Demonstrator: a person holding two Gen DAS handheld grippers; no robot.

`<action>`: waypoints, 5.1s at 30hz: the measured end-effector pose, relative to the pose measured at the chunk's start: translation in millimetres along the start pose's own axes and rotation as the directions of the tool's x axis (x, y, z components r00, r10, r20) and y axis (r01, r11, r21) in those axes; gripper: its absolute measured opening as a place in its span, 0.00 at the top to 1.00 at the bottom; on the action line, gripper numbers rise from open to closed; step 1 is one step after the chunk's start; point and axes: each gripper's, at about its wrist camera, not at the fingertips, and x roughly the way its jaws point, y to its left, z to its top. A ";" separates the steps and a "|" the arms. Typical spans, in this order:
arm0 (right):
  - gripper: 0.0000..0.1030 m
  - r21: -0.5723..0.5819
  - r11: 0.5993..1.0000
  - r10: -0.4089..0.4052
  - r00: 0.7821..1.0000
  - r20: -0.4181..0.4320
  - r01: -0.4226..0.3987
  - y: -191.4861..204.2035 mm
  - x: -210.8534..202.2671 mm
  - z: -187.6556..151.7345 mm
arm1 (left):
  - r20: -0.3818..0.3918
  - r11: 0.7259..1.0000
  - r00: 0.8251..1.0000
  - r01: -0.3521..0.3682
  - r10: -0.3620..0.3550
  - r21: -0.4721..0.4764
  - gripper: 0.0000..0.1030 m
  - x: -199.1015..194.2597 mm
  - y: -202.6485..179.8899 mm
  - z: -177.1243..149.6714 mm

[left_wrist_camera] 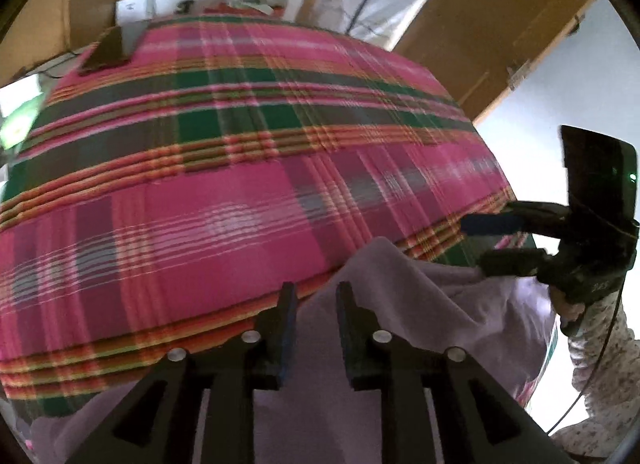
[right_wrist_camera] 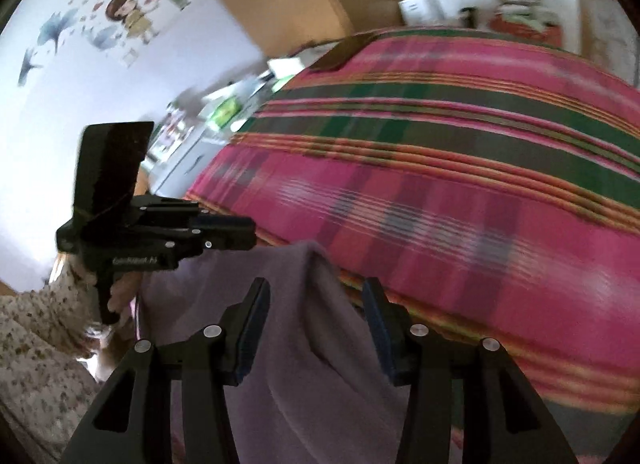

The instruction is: Fold clothes

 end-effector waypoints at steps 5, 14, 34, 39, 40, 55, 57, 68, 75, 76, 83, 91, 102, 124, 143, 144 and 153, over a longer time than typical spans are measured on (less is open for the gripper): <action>0.52 -0.003 0.996 -0.094 0.996 -0.009 0.094 -17.1 -22.2 -29.4 | -0.033 1.000 0.999 0.018 -0.017 0.018 0.80 13.5 -7.6 4.7; 0.62 -0.138 0.984 -0.120 0.990 -0.077 0.109 -13.1 -13.7 -55.2 | -0.062 1.000 0.998 0.001 0.000 0.024 0.80 22.4 -13.7 7.9; 0.74 -0.151 0.988 -0.053 0.995 -0.086 0.040 -12.1 2.3 -63.0 | -0.062 1.000 0.998 -0.019 0.019 -0.006 0.80 27.6 -16.9 11.0; 0.75 -0.187 0.982 -0.054 0.994 -0.091 0.036 -3.8 5.5 -64.6 | -0.065 1.000 0.998 -0.024 0.024 -0.004 0.80 32.8 -19.3 10.9; 0.84 -0.189 0.981 -0.064 0.994 -0.092 0.045 -3.6 6.6 -64.8 | -0.065 1.000 0.998 -0.026 0.026 -0.003 0.80 33.0 -19.6 11.0; 0.98 -0.080 0.984 -0.151 0.981 0.120 0.161 -12.4 -38.8 -65.1 | 0.045 0.999 0.999 -0.016 0.018 -0.043 0.99 16.4 -10.1 13.9; 0.98 -0.059 0.982 -0.172 0.981 0.091 0.178 -18.0 -30.9 -67.6 | 0.031 0.998 0.999 -0.021 0.023 -0.064 0.99 22.0 -5.8 14.0; 0.94 0.059 0.977 -0.207 0.977 0.053 0.204 -36.2 -9.0 -63.8 | 0.026 0.992 0.997 -0.067 0.070 -0.103 1.00 29.6 2.5 13.0; 0.87 0.244 0.938 -0.300 0.930 0.213 0.247 -55.2 -73.7 -93.9 | 0.068 0.992 0.996 -0.051 0.060 -0.118 0.99 14.3 2.3 7.2; 0.83 0.273 0.927 -0.323 0.916 0.237 0.256 -57.7 -84.9 -100.0 | 0.080 0.992 0.995 -0.047 0.057 -0.121 0.99 10.5 0.7 6.0; 0.71 0.510 0.774 -0.559 0.782 0.275 0.374 -71.0 -142.3 -176.1 | 0.137 0.991 0.990 -0.013 0.030 -0.130 0.95 -11.5 -15.0 -10.8; 0.65 0.745 0.539 -0.733 0.655 0.184 0.393 -98.1 -189.0 -267.2 | 0.142 0.993 0.990 0.023 -0.006 -0.119 0.95 -14.9 -32.2 -28.1; 0.65 0.798 0.496 -0.737 0.652 0.179 0.342 -127.0 -203.3 -294.6 | 0.082 0.988 0.997 0.026 -0.014 -0.153 0.93 5.2 -37.4 -40.9; 0.97 0.819 0.430 -0.801 0.579 0.151 0.381 -135.7 -216.0 -304.0 | 0.054 0.979 0.999 0.013 -0.002 -0.204 0.88 17.9 -35.2 -45.3; 0.96 0.824 0.353 -0.852 0.517 0.087 0.443 -115.8 -219.3 -300.1 | 0.089 0.974 0.996 0.024 -0.004 -0.226 0.88 1.8 -23.7 -60.7; 0.96 0.817 0.368 -0.849 0.518 0.101 0.443 -110.3 -218.8 -297.1 | 0.095 0.973 0.996 0.022 0.000 -0.230 0.88 -1.0 -21.8 -63.0; 0.89 0.693 0.615 -0.727 0.610 0.315 0.376 -47.0 -192.0 -259.2 | 0.195 0.942 0.979 0.014 0.055 -0.335 0.88 -46.1 19.2 -104.1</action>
